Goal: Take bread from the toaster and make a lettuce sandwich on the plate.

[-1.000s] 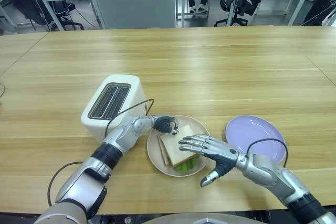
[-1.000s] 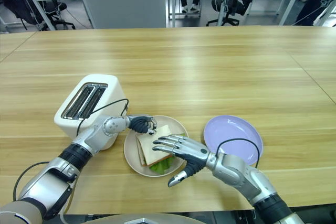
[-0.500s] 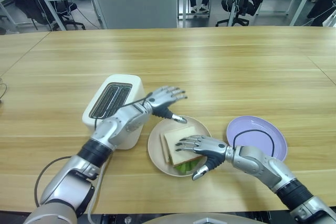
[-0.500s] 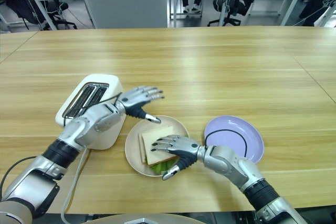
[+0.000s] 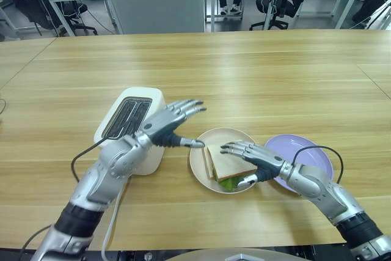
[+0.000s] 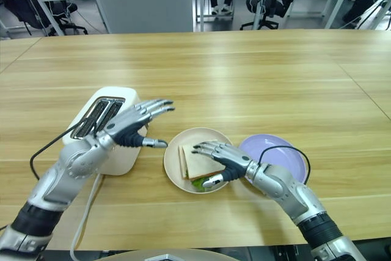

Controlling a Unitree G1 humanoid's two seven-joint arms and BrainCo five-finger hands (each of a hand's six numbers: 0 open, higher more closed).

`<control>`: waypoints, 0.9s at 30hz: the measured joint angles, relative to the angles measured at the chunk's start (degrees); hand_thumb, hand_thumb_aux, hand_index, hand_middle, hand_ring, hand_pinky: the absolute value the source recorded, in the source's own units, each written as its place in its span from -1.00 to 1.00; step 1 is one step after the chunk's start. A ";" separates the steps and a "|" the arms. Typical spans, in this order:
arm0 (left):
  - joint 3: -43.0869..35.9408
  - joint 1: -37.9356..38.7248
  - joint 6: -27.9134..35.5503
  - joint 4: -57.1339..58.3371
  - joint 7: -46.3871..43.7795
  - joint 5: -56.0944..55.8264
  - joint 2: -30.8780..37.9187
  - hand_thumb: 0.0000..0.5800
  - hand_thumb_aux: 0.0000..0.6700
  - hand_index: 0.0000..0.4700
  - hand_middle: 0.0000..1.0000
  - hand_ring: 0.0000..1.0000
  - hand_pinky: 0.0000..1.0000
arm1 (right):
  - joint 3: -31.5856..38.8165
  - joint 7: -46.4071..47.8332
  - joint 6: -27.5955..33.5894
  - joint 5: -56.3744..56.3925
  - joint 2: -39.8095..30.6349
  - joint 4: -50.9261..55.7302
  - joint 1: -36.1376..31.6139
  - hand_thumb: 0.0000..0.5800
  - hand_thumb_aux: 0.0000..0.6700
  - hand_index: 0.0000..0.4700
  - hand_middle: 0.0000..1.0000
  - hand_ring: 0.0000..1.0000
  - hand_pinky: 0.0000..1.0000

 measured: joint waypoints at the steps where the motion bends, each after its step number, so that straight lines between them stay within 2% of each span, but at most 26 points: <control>1: -0.01 2.30 0.28 -1.59 -3.13 -4.09 1.04 1.00 1.00 0.96 1.00 1.00 1.00 | -0.59 1.53 0.45 3.98 -0.14 -1.87 1.31 1.00 1.00 0.96 1.00 1.00 1.00; 5: -1.17 9.02 1.87 -6.38 -11.70 -13.73 4.10 1.00 1.00 0.96 1.00 1.00 1.00 | -0.33 8.52 1.92 14.17 -2.91 -6.59 5.76 1.00 1.00 0.96 1.00 1.00 1.00; 8: -5.43 13.70 4.37 -9.37 -17.97 -16.46 6.35 1.00 1.00 0.96 1.00 1.00 1.00 | 1.96 16.26 2.55 19.08 -7.72 -8.33 9.62 1.00 1.00 0.96 1.00 1.00 1.00; 11: -10.18 15.32 7.29 -9.65 -21.90 -13.65 7.53 1.00 1.00 0.96 1.00 1.00 1.00 | 4.25 21.58 3.79 19.40 -10.54 -8.95 12.54 1.00 1.00 0.96 1.00 1.00 1.00; 14: -14.67 15.02 8.73 -8.41 -22.74 -5.02 7.35 1.00 1.00 0.96 1.00 1.00 1.00 | 5.59 24.39 5.15 15.83 -11.59 -9.48 13.33 1.00 1.00 0.96 1.00 1.00 1.00; 21: -22.74 9.53 10.71 1.12 -20.39 14.23 1.72 1.00 1.00 0.96 1.00 1.00 1.00 | 8.41 23.69 7.88 0.01 -9.60 -7.86 11.74 1.00 1.00 0.96 1.00 1.00 1.00; 24: -24.51 4.04 10.67 4.73 -18.57 19.67 -2.27 1.00 1.00 0.96 1.00 1.00 1.00 | 11.00 21.89 8.53 -7.24 -5.90 -4.17 7.11 1.00 1.00 0.96 1.00 1.00 1.00; 27: -26.27 -2.95 10.68 11.07 -17.03 23.84 -6.20 1.00 1.00 0.96 1.00 1.00 1.00 | 13.74 18.33 8.61 -12.36 -0.58 1.63 -0.26 1.00 1.00 0.96 1.00 1.00 1.00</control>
